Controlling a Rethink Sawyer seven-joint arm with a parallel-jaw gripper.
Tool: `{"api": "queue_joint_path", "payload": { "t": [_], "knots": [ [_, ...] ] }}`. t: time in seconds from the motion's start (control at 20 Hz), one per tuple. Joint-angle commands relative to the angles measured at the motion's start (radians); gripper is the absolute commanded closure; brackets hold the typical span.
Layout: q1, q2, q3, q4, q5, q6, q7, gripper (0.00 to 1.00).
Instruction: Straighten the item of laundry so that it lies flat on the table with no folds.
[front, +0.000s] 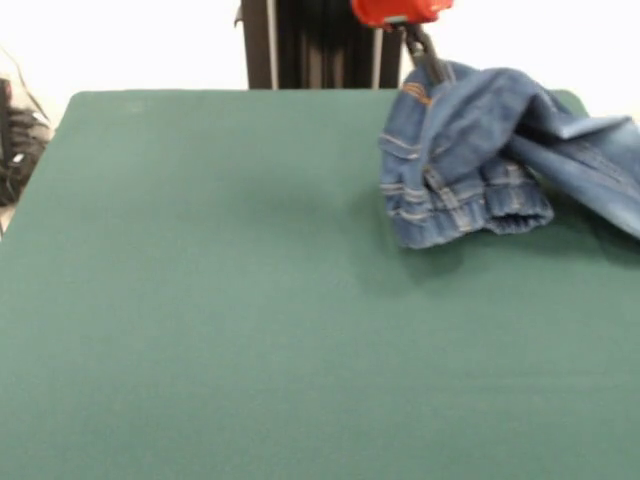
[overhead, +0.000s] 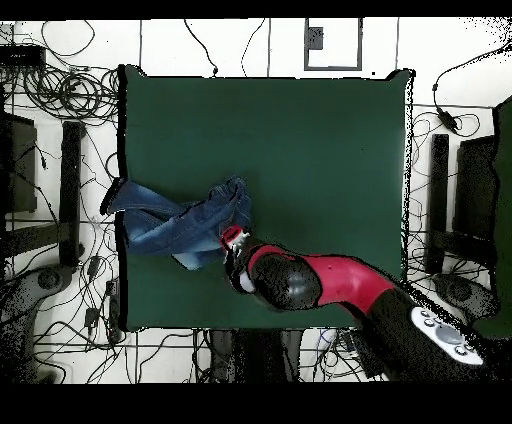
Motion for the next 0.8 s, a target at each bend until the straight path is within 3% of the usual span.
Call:
{"api": "queue_joint_path", "payload": {
  "t": [0.05,0.3,0.45,0.6,0.8],
  "knots": [
    [-0.139,0.141,0.268,-0.026,-0.109,0.263,-0.442,1.0],
    [-0.238,0.174,0.454,-0.057,-0.129,0.43,-0.57,1.0],
    [-0.288,0.246,0.565,-0.082,-0.126,0.551,-0.706,1.0],
    [-0.309,0.304,0.618,-0.118,-0.119,0.653,-0.815,1.0],
    [-0.308,0.34,0.626,-0.181,-0.187,0.606,-0.898,1.0]
  ]
}}
